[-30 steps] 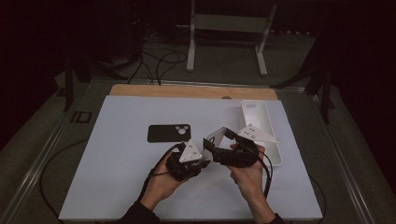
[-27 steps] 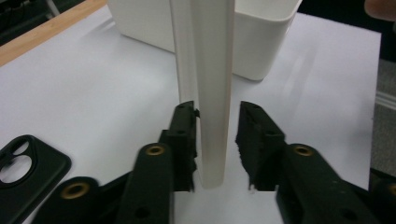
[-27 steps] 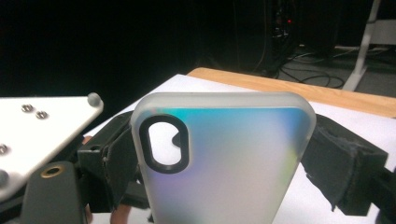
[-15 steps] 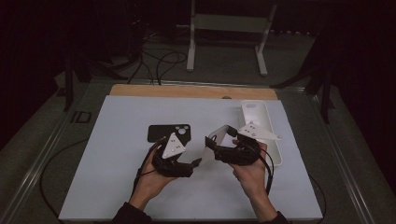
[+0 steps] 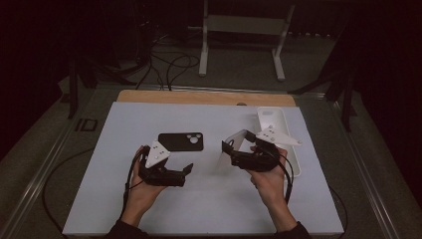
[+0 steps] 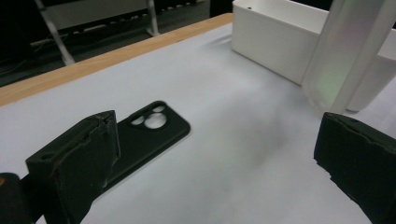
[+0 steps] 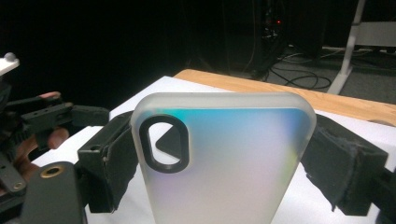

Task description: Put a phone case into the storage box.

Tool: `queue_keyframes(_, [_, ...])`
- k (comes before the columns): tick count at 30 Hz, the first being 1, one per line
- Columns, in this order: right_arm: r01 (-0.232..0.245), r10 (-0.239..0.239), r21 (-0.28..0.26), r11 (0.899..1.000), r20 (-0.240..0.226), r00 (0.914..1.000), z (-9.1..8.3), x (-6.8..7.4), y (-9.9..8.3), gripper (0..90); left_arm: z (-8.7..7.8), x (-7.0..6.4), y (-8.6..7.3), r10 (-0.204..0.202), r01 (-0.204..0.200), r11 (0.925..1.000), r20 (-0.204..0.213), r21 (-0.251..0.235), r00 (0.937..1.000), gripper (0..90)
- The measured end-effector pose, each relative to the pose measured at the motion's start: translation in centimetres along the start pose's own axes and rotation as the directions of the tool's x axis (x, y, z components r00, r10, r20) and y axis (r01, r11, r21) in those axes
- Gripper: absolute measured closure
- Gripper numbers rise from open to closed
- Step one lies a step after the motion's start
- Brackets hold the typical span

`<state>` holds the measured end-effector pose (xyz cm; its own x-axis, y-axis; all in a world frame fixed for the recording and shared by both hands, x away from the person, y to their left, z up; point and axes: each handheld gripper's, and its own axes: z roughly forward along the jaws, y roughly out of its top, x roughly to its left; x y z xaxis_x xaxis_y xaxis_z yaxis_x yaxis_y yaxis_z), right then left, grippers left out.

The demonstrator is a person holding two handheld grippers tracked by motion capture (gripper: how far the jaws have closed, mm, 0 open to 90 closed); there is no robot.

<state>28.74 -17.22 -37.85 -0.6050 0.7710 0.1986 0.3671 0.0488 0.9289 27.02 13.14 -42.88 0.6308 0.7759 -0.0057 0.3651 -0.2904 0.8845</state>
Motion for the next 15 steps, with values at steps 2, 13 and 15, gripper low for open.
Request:
queue_keyframes(2, [-0.002,0.002,0.002,1.000,0.001,1.0000,0.0,-0.2,0.1,16.7,-0.3,0.4,-0.4,-0.019,0.019,0.9998,-0.009,-0.006,0.9998,0.1])
queue_keyframes(13, [0.025,-0.025,0.010,1.000,0.017,0.9995,0.0,-0.6,0.4,16.7,-1.7,2.2,-2.5,-0.040,0.039,0.9989,-0.066,-0.026,0.9970,0.0])
queue_keyframes(15, [0.034,-0.034,0.009,0.999,0.021,0.9992,0.0,-0.7,0.5,16.7,-2.0,2.5,-3.0,-0.046,0.043,0.9985,-0.071,-0.035,0.9964,0.0])
